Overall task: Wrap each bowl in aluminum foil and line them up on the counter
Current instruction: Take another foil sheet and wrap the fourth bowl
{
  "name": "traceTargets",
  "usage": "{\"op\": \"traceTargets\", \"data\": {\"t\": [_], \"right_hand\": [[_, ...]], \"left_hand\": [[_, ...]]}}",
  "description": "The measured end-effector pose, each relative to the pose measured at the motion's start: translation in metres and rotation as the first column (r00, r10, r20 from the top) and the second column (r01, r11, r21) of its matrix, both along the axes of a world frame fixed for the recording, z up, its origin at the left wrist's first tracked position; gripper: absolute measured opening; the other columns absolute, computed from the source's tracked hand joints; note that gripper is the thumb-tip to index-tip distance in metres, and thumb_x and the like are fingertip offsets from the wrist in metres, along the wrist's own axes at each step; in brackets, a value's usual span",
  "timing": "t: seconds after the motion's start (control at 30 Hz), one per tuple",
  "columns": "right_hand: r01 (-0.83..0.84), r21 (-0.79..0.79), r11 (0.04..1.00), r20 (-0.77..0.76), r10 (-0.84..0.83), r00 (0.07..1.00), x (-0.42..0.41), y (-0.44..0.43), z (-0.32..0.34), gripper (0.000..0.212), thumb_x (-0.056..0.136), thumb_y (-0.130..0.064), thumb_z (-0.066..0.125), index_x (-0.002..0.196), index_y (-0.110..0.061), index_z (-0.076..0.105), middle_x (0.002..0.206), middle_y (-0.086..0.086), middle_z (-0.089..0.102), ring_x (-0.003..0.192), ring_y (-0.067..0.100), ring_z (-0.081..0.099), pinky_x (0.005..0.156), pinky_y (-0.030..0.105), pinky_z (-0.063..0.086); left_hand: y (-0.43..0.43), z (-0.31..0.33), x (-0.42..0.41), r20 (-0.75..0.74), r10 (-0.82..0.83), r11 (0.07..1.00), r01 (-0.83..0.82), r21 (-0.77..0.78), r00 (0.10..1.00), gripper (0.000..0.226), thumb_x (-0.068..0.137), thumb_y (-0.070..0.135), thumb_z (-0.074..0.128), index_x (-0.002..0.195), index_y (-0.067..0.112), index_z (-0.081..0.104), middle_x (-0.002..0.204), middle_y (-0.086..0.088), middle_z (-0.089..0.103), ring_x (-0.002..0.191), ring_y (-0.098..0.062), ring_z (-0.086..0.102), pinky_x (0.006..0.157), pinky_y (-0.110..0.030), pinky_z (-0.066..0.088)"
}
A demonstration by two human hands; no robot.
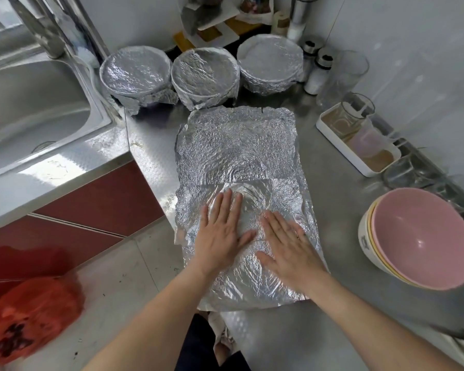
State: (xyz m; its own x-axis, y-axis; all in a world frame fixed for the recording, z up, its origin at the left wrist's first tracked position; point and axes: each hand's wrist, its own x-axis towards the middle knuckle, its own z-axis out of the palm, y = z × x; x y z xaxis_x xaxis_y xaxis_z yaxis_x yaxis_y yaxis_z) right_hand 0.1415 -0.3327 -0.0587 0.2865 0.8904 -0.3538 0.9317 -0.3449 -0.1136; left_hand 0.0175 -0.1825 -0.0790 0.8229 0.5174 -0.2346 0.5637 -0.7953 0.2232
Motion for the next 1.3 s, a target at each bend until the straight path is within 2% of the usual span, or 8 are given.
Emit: {"op": "traceTargets", "data": {"t": [0.07, 0.17, 0.47, 0.7, 0.8, 0.97, 1.13, 1.3], "right_hand": [[-0.003, -0.042, 0.999, -0.025, 0.002, 1.0, 0.002, -0.002, 0.003, 0.077, 0.094, -0.066, 0.002, 0.144, -0.017, -0.029, 0.149, -0.004, -0.04, 0.136, 0.008, -0.039, 0.112, 0.034, -0.023], [0.016, -0.036, 0.999, -0.003, -0.016, 1.0, 0.008, -0.005, 0.001, 0.081, 0.091, -0.07, -0.004, 0.146, -0.015, -0.026, 0.153, -0.001, -0.035, 0.139, 0.01, -0.035, 0.114, 0.037, -0.018], [0.036, -0.129, 0.991, -0.007, -0.037, 0.999, 0.019, -0.012, 0.005, 0.084, 0.081, -0.074, -0.018, 0.141, -0.019, -0.036, 0.147, -0.006, -0.045, 0.135, 0.008, -0.041, 0.115, 0.042, -0.017], [0.038, -0.087, 0.996, -0.03, -0.04, 0.999, -0.022, 0.01, 0.028, 0.073, 0.091, -0.066, -0.008, 0.141, -0.022, -0.035, 0.146, -0.002, -0.046, 0.133, 0.013, -0.043, 0.116, 0.046, -0.018], [-0.051, -0.106, 0.993, -0.112, 0.039, 0.993, -0.044, 0.019, 0.021, 0.071, 0.093, -0.065, -0.004, 0.142, -0.024, -0.034, 0.144, -0.006, -0.049, 0.134, 0.012, -0.042, 0.117, 0.047, -0.016], [-0.106, -0.164, 0.981, -0.075, 0.095, 0.993, -0.038, 0.014, 0.013, 0.075, 0.091, -0.068, -0.006, 0.142, -0.022, -0.035, 0.145, -0.007, -0.048, 0.135, 0.012, -0.041, 0.117, 0.044, -0.016], [-0.06, -0.189, 0.98, -0.048, 0.052, 0.997, -0.017, -0.002, 0.015, 0.079, 0.088, -0.071, -0.008, 0.144, -0.02, -0.03, 0.149, -0.005, -0.04, 0.137, 0.012, -0.036, 0.113, 0.041, -0.018], [-0.037, -0.199, 0.979, -0.045, 0.028, 0.999, -0.012, -0.006, 0.014, 0.09, 0.072, -0.075, -0.029, 0.141, -0.017, -0.036, 0.146, -0.006, -0.045, 0.136, 0.012, -0.039, 0.115, 0.043, -0.015]], "left_hand": [[0.003, 0.001, -0.008, 0.014, 0.025, 1.0, -0.025, 0.008, 1.0, 0.086, 0.089, 0.077, 0.005, 0.147, 0.026, -0.031, 0.158, -0.003, -0.029, 0.145, -0.021, -0.028, 0.119, -0.05, -0.011], [0.007, 0.004, -0.022, 0.025, 0.085, 0.996, -0.085, 0.007, 0.996, 0.086, 0.088, 0.078, 0.007, 0.147, 0.027, -0.032, 0.159, -0.002, -0.029, 0.144, -0.02, -0.03, 0.118, -0.05, -0.012], [0.013, 0.025, -0.044, 0.043, 0.315, 0.944, -0.309, -0.114, 0.948, 0.109, 0.079, 0.078, 0.046, 0.148, 0.036, -0.028, 0.158, 0.003, -0.029, 0.145, -0.022, -0.027, 0.116, -0.05, -0.013], [0.02, 0.037, -0.059, 0.061, 0.595, 0.781, -0.558, -0.279, 0.802, 0.121, 0.071, 0.06, 0.075, 0.154, 0.03, -0.006, 0.163, 0.0, -0.001, 0.145, -0.032, 0.012, 0.113, -0.048, 0.026], [0.02, 0.036, -0.057, 0.063, 0.644, 0.734, -0.593, -0.331, 0.762, 0.12, 0.071, 0.051, 0.081, 0.154, 0.031, -0.003, 0.163, 0.0, 0.004, 0.144, -0.032, 0.015, 0.112, -0.048, 0.026], [0.024, 0.041, -0.057, 0.109, 0.721, 0.668, -0.644, -0.372, 0.685, 0.108, 0.074, 0.028, 0.084, 0.154, 0.03, 0.01, 0.154, -0.006, 0.021, 0.132, -0.03, 0.029, 0.104, -0.041, 0.035], [0.03, 0.042, -0.06, 0.089, 0.776, 0.589, -0.666, -0.457, 0.625, 0.097, 0.077, 0.017, 0.082, 0.152, 0.028, 0.021, 0.131, -0.009, 0.036, 0.094, -0.019, 0.047, 0.082, -0.029, 0.039], [0.033, 0.041, -0.066, 0.069, 0.801, 0.552, -0.69, -0.468, 0.594, 0.071, 0.081, 0.015, 0.078, 0.141, 0.022, 0.041, 0.126, -0.007, 0.059, 0.108, -0.025, 0.057, 0.081, -0.032, 0.043]]}}
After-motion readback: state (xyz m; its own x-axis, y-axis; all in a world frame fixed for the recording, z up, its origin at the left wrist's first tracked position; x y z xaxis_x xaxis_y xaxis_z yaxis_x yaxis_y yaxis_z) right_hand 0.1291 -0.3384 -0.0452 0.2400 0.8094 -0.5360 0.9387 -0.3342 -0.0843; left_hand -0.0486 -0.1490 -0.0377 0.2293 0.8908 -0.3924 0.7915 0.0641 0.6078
